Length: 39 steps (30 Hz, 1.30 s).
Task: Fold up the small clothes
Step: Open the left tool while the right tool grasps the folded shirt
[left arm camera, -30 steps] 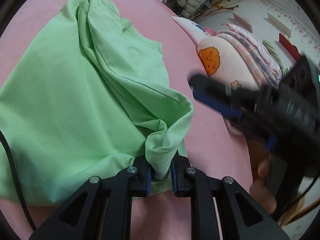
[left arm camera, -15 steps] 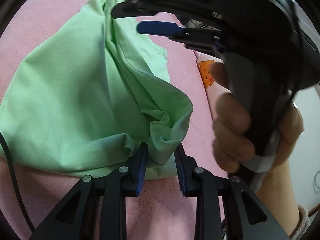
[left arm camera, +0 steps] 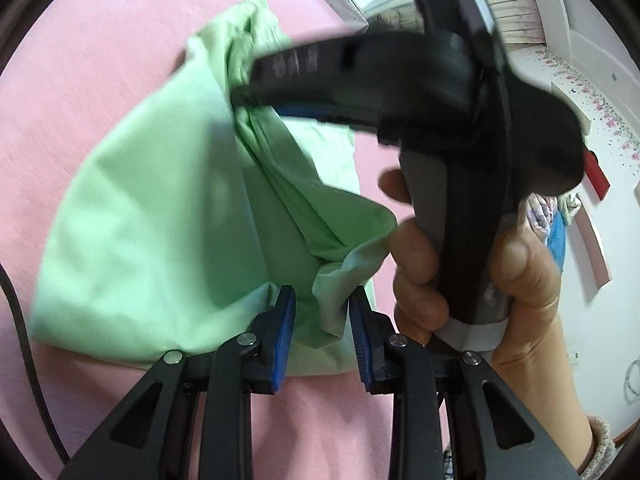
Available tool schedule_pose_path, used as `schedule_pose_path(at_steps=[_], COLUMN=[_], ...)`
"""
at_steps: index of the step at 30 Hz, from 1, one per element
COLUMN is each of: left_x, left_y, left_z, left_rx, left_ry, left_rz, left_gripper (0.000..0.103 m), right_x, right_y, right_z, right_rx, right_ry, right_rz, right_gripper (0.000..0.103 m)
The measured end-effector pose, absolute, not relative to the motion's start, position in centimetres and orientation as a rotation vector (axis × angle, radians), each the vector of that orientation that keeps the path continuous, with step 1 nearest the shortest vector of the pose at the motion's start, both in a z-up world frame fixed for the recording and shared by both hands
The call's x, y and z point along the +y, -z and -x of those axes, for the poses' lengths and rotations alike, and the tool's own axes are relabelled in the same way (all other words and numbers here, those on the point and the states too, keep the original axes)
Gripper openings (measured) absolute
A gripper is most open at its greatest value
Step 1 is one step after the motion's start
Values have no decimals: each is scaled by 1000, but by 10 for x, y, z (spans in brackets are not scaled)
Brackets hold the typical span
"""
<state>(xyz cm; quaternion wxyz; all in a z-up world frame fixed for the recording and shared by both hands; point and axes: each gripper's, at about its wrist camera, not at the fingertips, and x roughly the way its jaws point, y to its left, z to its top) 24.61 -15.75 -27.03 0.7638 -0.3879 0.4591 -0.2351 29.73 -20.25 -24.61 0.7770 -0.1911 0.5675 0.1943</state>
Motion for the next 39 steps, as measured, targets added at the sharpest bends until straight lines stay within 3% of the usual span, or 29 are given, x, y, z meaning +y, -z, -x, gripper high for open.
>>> schedule_pose_path(at_steps=[3,8,18,28,39], left_x=[-153,-154,-181,-209,-225], left_y=[269,269,267,267,273], left_z=[-247,-247,-252,-263,-243], left_rx=[995,999,1007,1059,1092], left_ry=[483,469,560,669,723], left_rz=[845,849,821,755,728], left_gripper=[26,26,26,26,28], right_x=[-210,-227,-304,-373,-350], right_y=[247,236,208,235,192], right_z=[-299,-297,-308,-312,-291], right_rx=[1241,1218,1162,1224,1124], right_ry=[-408,-390,-241,-96,-333], right_rz=[389,345,227,126,-36], right_gripper=[12,7,6,5,6])
